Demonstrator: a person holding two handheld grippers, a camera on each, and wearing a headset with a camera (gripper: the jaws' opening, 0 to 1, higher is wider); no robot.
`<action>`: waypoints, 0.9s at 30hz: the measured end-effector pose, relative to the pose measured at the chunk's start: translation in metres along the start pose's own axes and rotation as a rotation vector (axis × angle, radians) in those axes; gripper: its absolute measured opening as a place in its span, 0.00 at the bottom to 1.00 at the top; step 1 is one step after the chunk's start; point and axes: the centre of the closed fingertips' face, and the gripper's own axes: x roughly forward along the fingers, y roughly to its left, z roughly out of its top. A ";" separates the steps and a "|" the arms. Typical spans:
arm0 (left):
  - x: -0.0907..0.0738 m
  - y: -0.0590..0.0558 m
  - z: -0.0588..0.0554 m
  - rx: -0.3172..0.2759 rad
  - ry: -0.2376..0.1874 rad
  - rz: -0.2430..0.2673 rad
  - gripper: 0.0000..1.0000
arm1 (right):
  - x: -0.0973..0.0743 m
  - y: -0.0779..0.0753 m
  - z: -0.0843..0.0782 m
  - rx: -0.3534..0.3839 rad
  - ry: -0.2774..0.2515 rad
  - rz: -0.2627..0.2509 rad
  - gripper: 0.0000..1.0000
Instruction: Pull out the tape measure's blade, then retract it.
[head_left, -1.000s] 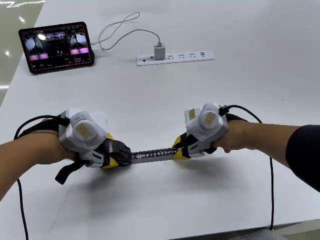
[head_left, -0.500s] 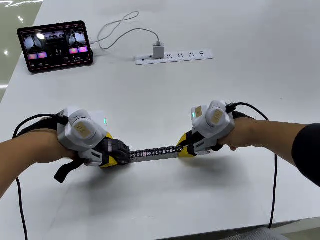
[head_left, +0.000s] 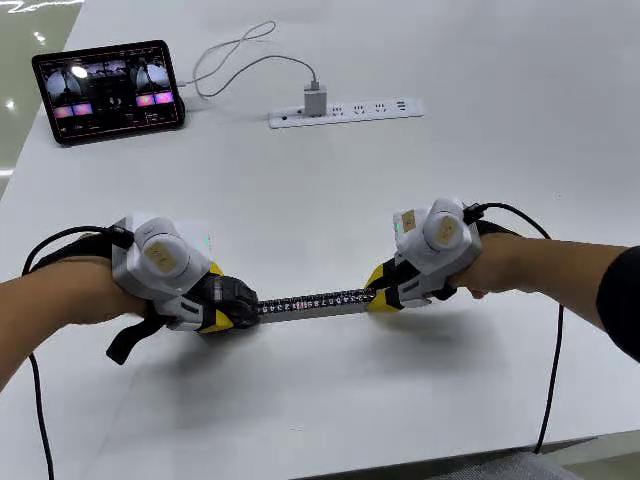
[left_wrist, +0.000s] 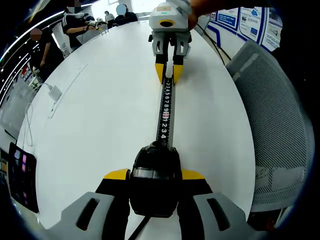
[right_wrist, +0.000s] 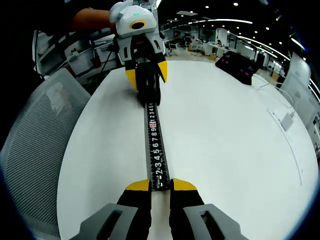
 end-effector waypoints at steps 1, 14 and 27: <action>0.000 0.000 0.000 0.000 0.000 0.000 0.31 | 0.000 0.000 -0.001 0.002 0.001 -0.002 0.09; 0.000 0.000 0.000 -0.001 0.001 0.001 0.31 | -0.007 0.002 -0.009 0.014 0.009 -0.002 0.09; -0.001 0.000 0.000 0.000 0.002 0.001 0.31 | -0.016 0.001 -0.021 0.015 0.019 -0.010 0.09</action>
